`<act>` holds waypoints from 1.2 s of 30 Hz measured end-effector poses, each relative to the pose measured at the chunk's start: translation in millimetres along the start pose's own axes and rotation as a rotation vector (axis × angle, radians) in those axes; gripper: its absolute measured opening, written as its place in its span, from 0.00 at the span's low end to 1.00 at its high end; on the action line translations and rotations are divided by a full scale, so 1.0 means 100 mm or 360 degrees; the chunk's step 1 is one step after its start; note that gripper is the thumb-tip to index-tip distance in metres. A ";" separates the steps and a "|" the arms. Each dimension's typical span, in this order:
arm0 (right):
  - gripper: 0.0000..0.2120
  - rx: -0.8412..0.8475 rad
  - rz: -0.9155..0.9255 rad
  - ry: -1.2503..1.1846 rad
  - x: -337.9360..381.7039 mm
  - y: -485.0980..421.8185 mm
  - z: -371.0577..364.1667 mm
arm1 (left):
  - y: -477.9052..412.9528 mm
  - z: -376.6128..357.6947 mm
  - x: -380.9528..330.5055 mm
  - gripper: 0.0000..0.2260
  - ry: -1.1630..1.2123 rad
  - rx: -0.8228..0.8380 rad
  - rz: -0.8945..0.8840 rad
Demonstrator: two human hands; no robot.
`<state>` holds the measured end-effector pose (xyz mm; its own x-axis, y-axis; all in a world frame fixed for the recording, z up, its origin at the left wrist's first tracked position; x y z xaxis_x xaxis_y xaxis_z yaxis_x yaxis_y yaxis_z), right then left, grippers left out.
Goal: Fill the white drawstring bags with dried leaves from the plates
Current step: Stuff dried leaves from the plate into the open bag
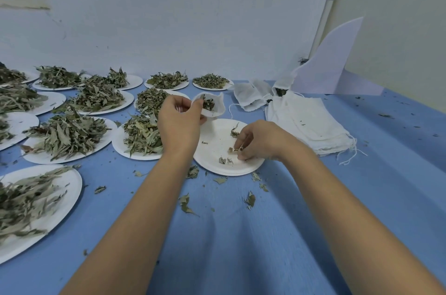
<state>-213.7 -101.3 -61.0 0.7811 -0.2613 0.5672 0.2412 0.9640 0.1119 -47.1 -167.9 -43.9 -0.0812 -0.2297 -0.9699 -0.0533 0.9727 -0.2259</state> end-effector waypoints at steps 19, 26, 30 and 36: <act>0.10 -0.0693 0.0339 0.0204 0.04 -0.20 -0.03 | 0.01 -0.01 0.01 0.10 0.0084 -0.0001 0.0034; 0.12 -0.0580 0.0420 0.0284 0.06 -0.23 -0.16 | 0.01 -0.01 0.02 0.10 0.0062 -0.0016 0.0049; 0.09 -0.0595 0.0487 0.0053 0.10 -0.20 -0.11 | 0.01 -0.01 0.03 0.10 0.0088 -0.0006 0.0066; 0.06 -0.0598 0.0506 -0.0219 0.13 -0.15 -0.04 | 0.00 0.00 0.02 0.09 0.0088 -0.0011 0.0079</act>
<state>-204.7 -119.3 -58.1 0.7725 0.0754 0.6306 0.2140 0.9039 -0.3702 -46.9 -168.4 -46.2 -0.1387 -0.1828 -0.9733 -0.0547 0.9827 -0.1768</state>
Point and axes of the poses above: each hand's wrist, its own y-axis away from the middle knuckle, its own z-axis out of the back of the hand, x = y × z, the point moved 8 cm from there along -y, towards the middle knuckle, and after that the axes turned 5 degrees about -y, right-handed, at the moved point
